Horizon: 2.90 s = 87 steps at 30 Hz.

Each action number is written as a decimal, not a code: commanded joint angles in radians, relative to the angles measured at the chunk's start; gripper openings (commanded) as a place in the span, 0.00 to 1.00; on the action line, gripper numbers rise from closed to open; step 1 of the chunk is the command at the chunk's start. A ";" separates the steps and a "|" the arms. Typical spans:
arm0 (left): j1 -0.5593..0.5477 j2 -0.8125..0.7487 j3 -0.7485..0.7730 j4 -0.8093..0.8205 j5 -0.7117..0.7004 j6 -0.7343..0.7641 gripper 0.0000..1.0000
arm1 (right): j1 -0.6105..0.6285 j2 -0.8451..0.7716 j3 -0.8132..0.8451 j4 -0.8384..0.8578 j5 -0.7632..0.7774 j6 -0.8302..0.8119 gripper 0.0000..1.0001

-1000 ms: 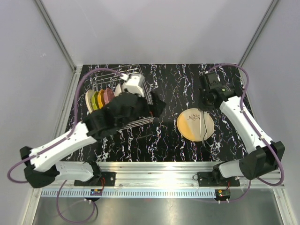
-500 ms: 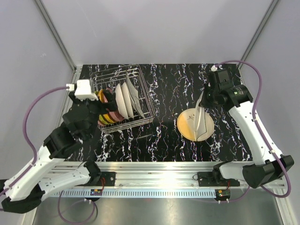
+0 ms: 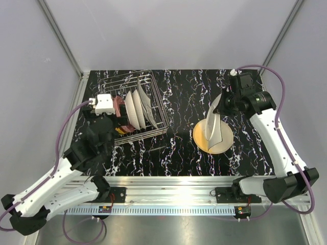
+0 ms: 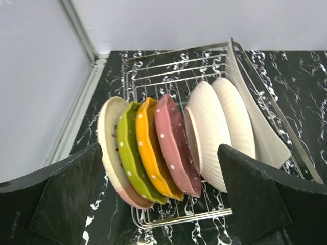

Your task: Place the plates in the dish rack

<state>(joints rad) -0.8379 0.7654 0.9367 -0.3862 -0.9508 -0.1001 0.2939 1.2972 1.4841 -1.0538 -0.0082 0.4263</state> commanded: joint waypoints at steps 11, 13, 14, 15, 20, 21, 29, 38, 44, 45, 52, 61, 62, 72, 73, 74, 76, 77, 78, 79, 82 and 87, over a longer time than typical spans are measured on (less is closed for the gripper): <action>0.010 -0.160 -0.102 0.198 -0.147 0.115 0.99 | -0.021 0.181 0.295 0.219 -0.384 0.045 0.00; 0.010 -0.152 -0.101 0.201 -0.143 0.120 0.99 | -0.021 0.215 0.339 0.227 -0.417 0.052 0.00; 0.011 -0.149 -0.101 0.201 -0.147 0.120 0.99 | -0.022 0.229 0.355 0.232 -0.429 0.055 0.00; 0.014 -0.144 -0.098 0.198 -0.148 0.120 0.99 | -0.022 0.256 0.373 0.232 -0.447 0.055 0.00; 0.016 -0.147 -0.102 0.204 -0.160 0.126 0.99 | -0.041 0.342 0.530 0.233 -0.541 0.074 0.00; 0.019 -0.149 -0.104 0.207 -0.158 0.128 0.99 | -0.044 0.375 0.554 0.233 -0.559 0.089 0.00; 0.039 -0.121 -0.107 0.214 -0.157 0.139 0.99 | -0.041 0.539 0.774 0.258 -0.714 0.160 0.00; 0.068 -0.107 -0.101 0.204 -0.129 0.122 0.99 | 0.011 0.637 0.835 0.319 -0.759 0.190 0.00; 0.072 -0.104 -0.101 0.198 -0.121 0.112 0.99 | 0.063 0.730 0.927 0.260 -0.692 0.138 0.00; 0.072 -0.106 -0.099 0.196 -0.118 0.112 0.99 | 0.074 0.743 0.953 0.243 -0.678 0.128 0.00; 0.074 -0.097 -0.093 0.181 -0.103 0.103 0.99 | 0.116 0.806 0.978 0.210 -0.616 0.089 0.00; 0.074 -0.097 -0.090 0.178 -0.098 0.103 0.99 | 0.163 0.892 1.041 0.150 -0.561 0.046 0.00; 0.074 -0.097 -0.090 0.176 -0.098 0.103 0.99 | 0.169 0.896 1.045 0.144 -0.553 0.040 0.00; 0.074 -0.095 -0.084 0.162 -0.085 0.103 0.99 | 0.206 0.932 1.068 0.143 -0.495 0.026 0.00; 0.074 -0.094 -0.082 0.164 -0.085 0.103 0.99 | 0.209 0.935 1.067 0.152 -0.495 0.032 0.00; 0.074 -0.095 -0.082 0.162 -0.085 0.103 0.99 | 0.217 0.939 1.067 0.155 -0.498 0.038 0.00; 0.074 -0.095 -0.082 0.161 -0.083 0.077 0.99 | 0.223 0.947 1.064 0.158 -0.493 0.043 0.03; 0.074 -0.095 -0.081 0.161 -0.082 0.077 0.99 | 0.228 0.952 1.062 0.161 -0.492 0.046 0.04; 0.074 -0.095 -0.081 0.156 -0.082 0.076 0.99 | 0.231 0.955 1.058 0.166 -0.492 0.046 0.04; 0.074 -0.095 -0.082 0.158 -0.077 0.074 0.99 | 0.232 0.956 1.055 0.170 -0.490 0.049 0.04; 0.074 -0.095 -0.079 0.155 -0.072 0.071 0.99 | 0.237 0.959 1.042 0.193 -0.478 0.061 0.10; 0.074 -0.094 -0.078 0.150 -0.069 0.069 0.99 | 0.241 0.949 1.015 0.241 -0.490 0.097 0.31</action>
<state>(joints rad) -0.7681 0.6697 0.8330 -0.2535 -1.0321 -0.0116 0.5110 2.2734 2.4699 -0.9501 -0.4408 0.4740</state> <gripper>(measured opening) 0.988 0.282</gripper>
